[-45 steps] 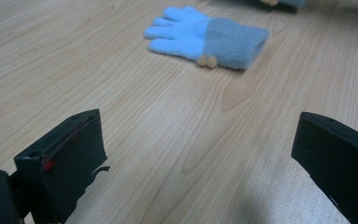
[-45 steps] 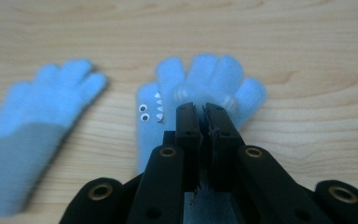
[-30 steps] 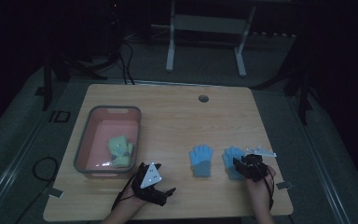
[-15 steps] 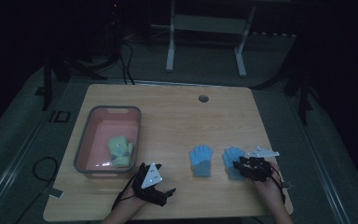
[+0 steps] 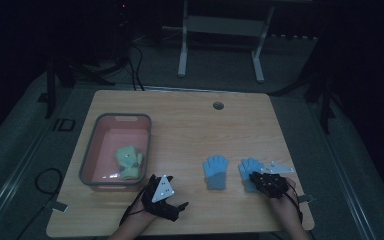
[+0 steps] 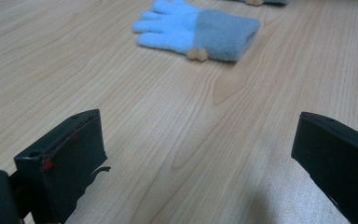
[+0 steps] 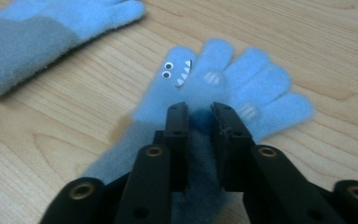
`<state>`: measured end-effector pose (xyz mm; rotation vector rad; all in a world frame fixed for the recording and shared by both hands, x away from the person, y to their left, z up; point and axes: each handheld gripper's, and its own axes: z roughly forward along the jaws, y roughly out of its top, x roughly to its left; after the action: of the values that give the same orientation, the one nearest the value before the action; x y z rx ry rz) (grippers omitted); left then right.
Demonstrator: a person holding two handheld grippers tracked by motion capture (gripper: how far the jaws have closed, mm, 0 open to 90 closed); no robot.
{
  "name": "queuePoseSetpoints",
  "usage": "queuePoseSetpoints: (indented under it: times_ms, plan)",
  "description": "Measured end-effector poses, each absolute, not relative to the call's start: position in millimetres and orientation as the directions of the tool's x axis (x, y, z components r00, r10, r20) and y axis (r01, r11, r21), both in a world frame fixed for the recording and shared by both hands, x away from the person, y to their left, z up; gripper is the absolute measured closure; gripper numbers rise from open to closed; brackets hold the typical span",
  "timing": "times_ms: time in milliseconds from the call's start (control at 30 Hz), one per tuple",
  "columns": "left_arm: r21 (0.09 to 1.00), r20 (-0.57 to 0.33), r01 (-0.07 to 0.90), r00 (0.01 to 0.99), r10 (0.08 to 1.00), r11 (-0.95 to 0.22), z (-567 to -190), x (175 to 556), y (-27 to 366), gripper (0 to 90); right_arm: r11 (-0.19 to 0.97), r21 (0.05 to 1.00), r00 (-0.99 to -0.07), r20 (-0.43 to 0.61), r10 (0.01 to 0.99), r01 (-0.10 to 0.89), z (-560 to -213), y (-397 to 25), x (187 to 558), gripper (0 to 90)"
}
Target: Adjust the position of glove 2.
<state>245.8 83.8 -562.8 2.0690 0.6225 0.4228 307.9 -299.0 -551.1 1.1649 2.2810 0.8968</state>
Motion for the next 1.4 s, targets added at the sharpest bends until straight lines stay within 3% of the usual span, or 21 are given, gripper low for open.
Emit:
queuePoseSetpoints:
  times_ms: [333,633,967,1400]
  plan:
    - [0.844,0.060,0.269,0.813,0.580,-0.464,-562.7,246.1,84.0,2.9,0.386,0.713,-0.500,-0.057,0.864,0.585,-545.2,-297.7,308.7,84.4]
    - [0.842,0.058,0.273,0.812,0.581,-0.465,-563.0,246.2,83.8,2.9,0.301,0.780,-0.448,-0.029,0.894,0.549,-500.8,-299.8,306.3,84.7]
    - [0.843,0.062,0.268,0.813,0.579,-0.467,-562.8,246.2,84.0,2.9,0.299,0.816,-0.478,-0.032,0.878,0.495,-464.3,-279.8,304.0,84.7]
    - [0.840,0.067,0.264,0.815,0.575,-0.473,-562.8,246.4,83.8,2.9,0.315,0.825,-0.537,-0.015,0.843,0.470,-454.0,-239.7,309.0,84.6]
